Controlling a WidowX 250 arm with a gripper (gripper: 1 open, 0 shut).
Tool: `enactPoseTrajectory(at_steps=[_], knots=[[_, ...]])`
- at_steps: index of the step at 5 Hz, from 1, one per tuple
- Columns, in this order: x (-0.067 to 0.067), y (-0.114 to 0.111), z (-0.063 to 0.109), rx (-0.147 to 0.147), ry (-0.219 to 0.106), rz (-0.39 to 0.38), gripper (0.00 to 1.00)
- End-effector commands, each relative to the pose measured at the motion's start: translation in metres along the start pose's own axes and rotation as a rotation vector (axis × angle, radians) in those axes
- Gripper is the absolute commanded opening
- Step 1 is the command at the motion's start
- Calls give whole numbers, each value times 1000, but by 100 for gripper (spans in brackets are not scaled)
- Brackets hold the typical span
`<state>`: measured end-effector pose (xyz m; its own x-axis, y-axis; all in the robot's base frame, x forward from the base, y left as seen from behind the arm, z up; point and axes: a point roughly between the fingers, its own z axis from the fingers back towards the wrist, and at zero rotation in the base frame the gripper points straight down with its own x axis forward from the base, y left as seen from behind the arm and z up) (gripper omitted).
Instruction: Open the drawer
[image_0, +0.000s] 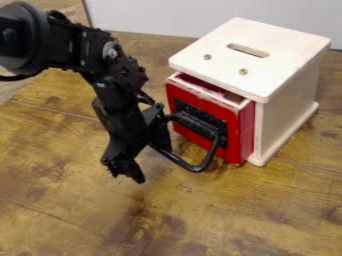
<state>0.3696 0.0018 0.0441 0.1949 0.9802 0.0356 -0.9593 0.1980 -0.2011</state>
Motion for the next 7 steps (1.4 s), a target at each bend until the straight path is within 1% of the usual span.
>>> enactPoseTrajectory(at_steps=[1,3,5,7], knots=[[43,1,20,-39,-77,102,0],[44,5,21,-28,-109,196,0],[48,6,24,-24,-121,223,0],[74,9,23,-23,-123,204,0]])
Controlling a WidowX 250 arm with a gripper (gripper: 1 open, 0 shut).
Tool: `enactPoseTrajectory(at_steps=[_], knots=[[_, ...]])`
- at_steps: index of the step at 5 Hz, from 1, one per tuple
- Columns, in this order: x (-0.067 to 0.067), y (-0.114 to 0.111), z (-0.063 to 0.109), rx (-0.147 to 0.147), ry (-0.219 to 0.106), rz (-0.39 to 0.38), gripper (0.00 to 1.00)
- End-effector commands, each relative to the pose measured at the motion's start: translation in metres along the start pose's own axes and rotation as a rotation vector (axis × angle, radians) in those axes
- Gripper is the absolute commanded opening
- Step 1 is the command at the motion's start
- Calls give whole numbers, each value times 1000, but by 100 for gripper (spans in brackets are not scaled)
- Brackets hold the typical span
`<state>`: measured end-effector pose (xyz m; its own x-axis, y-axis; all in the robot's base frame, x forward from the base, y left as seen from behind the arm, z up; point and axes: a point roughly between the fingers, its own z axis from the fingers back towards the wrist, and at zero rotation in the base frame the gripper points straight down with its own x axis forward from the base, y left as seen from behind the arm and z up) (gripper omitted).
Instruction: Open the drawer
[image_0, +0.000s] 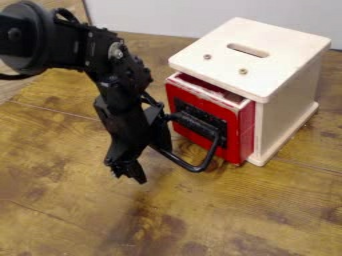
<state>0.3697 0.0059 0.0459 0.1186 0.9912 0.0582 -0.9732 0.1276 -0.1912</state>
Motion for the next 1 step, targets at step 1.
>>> enactPoseTrajectory(at_steps=[1], knots=[[84,5,16,-36,-85,126,0]])
